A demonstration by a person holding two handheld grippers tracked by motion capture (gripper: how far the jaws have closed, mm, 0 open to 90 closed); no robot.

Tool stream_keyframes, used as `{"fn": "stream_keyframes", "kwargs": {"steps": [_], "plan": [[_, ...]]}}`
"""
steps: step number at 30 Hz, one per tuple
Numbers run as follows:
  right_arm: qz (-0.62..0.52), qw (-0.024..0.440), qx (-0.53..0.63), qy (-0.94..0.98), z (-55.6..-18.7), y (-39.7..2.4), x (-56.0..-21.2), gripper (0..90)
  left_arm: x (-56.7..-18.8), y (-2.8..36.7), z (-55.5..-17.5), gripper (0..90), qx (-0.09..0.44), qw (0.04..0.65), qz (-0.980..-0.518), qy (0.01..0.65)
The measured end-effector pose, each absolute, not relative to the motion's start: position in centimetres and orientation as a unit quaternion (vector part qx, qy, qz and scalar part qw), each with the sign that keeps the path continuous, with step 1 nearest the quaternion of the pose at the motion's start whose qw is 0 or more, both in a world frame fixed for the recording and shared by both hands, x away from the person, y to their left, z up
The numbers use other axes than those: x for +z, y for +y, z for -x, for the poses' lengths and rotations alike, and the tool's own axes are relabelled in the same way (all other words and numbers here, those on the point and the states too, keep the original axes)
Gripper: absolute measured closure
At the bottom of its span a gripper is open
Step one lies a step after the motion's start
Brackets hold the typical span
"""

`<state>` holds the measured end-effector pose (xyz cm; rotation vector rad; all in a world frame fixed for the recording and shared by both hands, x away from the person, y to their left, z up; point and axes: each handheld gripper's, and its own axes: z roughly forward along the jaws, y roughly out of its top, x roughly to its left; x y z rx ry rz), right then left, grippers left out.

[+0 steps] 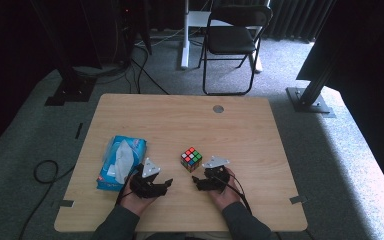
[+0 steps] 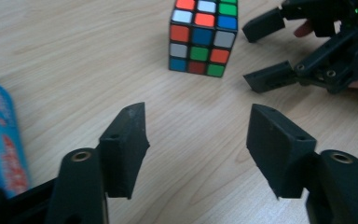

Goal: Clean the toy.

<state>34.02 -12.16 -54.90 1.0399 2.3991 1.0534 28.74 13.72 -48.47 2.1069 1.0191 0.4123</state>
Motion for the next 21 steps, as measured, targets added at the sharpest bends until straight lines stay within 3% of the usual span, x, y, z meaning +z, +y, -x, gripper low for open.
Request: {"fn": "stream_keyframes", "kwargs": {"steps": [21], "plan": [[-0.368, 0.163, 0.368, 0.839, -33.9, -12.1, -54.9, 22.4, -44.7, 18.2, -29.6, 38.3, 0.23, 0.373, -0.789, 0.43]]}}
